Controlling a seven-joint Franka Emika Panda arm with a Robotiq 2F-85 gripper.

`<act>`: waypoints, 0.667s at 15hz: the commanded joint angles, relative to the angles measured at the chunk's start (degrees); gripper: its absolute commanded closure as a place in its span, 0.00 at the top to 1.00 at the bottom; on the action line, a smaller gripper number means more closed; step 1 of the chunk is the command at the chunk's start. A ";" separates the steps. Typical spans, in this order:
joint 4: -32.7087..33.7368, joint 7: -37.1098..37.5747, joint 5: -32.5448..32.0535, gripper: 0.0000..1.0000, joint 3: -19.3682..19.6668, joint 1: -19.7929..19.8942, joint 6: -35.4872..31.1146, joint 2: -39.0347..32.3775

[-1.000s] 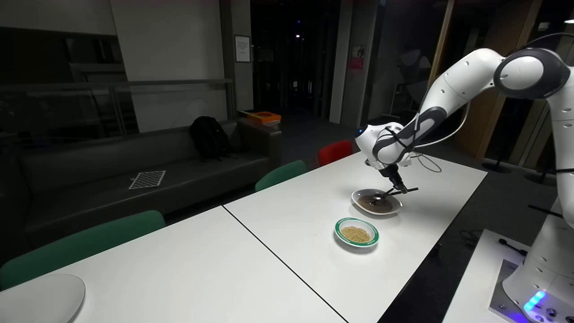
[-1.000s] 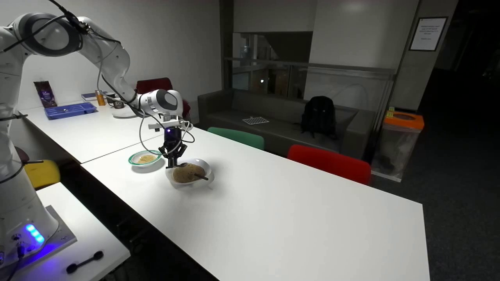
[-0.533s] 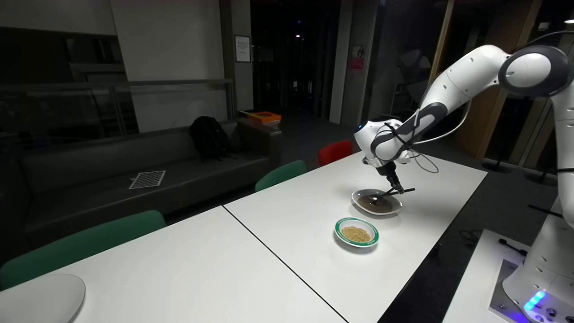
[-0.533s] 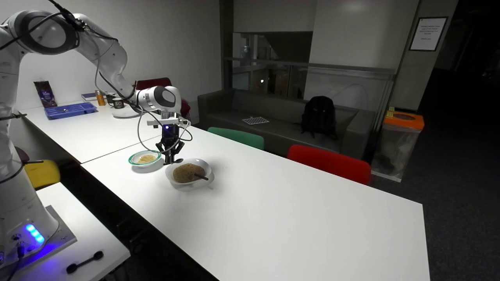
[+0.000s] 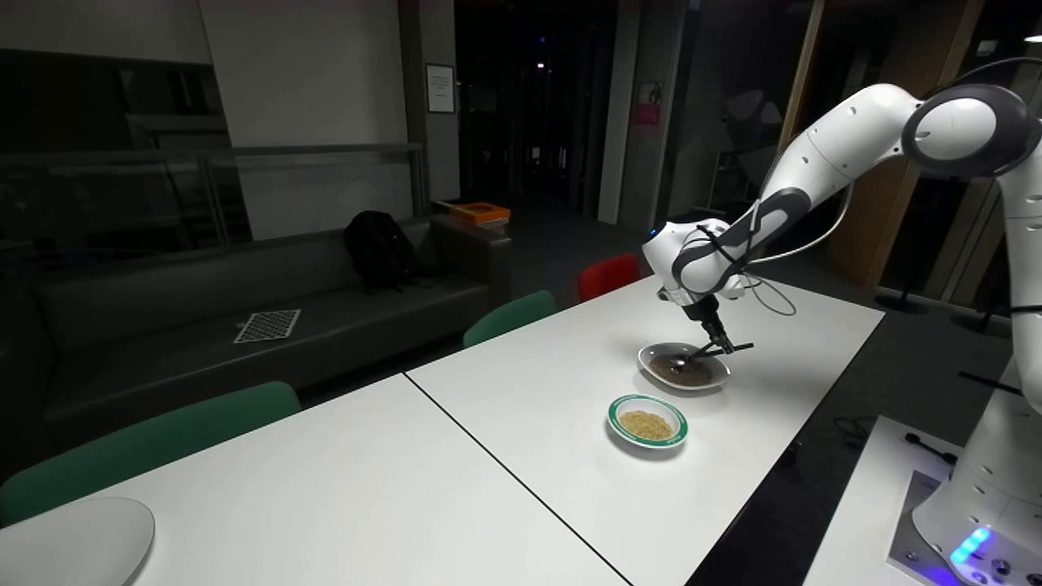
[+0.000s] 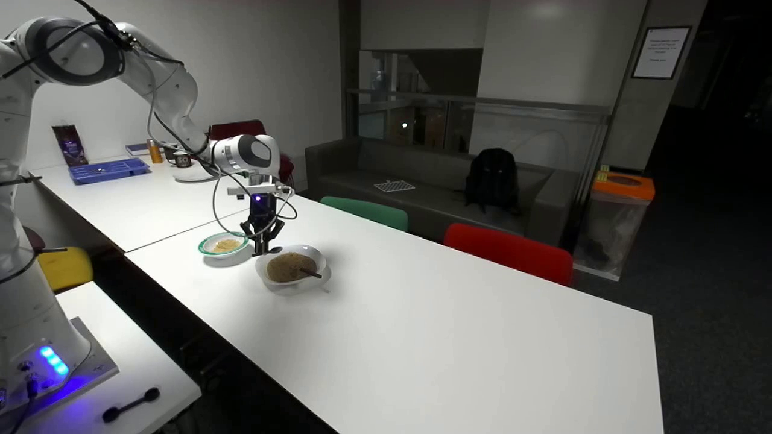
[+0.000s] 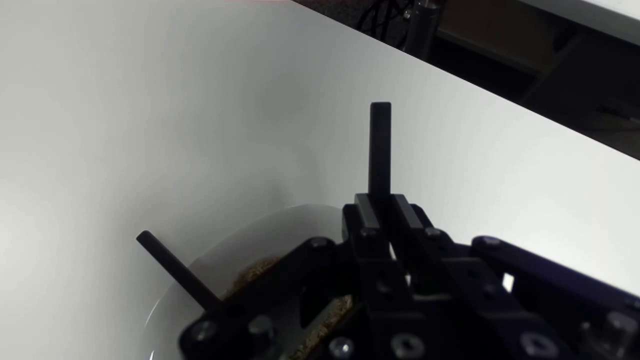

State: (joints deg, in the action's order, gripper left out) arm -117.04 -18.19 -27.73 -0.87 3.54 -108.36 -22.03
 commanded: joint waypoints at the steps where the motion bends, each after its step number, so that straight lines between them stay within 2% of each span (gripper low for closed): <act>1: 0.16 -1.89 4.03 0.03 0.77 1.06 -0.10 -0.29; 5: 1.07 -3.71 8.01 0.03 1.32 2.02 0.74 -1.05; 10: 2.79 -4.10 8.52 0.03 1.88 2.04 2.45 -2.48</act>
State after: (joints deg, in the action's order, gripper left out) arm -116.29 -20.34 -20.55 0.74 5.21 -108.13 -23.73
